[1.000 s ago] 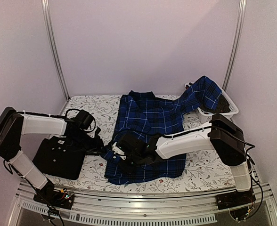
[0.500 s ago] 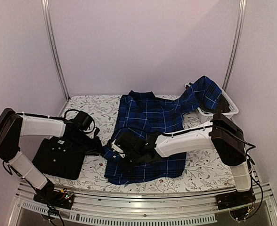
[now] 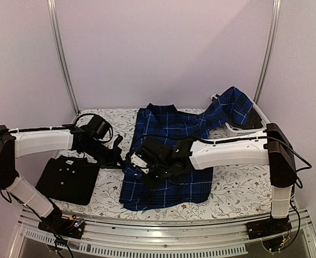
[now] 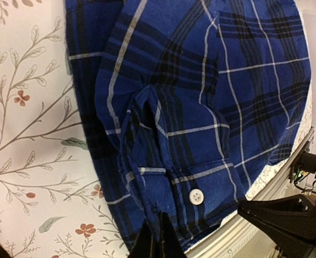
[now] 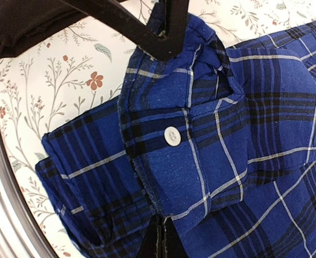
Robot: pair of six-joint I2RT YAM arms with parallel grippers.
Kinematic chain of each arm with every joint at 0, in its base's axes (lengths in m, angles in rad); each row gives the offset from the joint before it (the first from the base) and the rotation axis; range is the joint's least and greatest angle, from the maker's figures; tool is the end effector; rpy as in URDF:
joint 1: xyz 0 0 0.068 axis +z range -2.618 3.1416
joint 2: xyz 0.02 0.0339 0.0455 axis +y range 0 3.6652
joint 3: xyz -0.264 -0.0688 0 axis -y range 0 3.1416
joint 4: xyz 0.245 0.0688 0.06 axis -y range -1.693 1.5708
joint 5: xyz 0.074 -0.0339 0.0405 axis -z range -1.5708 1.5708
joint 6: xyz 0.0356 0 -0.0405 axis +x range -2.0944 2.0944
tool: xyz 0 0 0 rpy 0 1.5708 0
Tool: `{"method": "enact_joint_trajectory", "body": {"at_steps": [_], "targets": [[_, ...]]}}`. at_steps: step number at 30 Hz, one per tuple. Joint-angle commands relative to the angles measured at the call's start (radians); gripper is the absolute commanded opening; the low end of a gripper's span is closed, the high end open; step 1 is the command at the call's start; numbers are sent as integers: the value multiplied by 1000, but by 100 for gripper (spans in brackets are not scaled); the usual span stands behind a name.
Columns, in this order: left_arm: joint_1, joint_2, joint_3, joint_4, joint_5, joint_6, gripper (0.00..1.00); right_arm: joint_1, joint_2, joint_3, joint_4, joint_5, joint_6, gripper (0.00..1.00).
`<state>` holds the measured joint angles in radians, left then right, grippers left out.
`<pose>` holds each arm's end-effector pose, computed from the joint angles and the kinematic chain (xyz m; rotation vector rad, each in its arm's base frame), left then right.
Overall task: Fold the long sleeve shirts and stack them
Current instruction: Adjust the sleeve of the 1/3-folded shirt.
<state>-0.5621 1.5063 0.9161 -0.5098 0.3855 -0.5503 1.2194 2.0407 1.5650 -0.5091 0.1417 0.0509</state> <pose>0.2369 -0.1651 0.1951 0.1491 2.8270 -0.8268 0.1580 0.4163 0.1990 -1.3721 2.1747 0.3133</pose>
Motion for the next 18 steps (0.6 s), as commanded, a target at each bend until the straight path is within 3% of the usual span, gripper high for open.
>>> {"method": "enact_joint_trajectory", "body": {"at_steps": [1,8,18], "targets": [[-36,-34,13,-56,20,-2,0,6,-51,13,-106,-66,-15,0],[-83,-38,-34,-50,30,-36,0,6,-46,-26,-75,-191,45,0],[-134,-58,-90,-22,37,-85,0,6,-65,-105,-39,-235,74,0]]}}
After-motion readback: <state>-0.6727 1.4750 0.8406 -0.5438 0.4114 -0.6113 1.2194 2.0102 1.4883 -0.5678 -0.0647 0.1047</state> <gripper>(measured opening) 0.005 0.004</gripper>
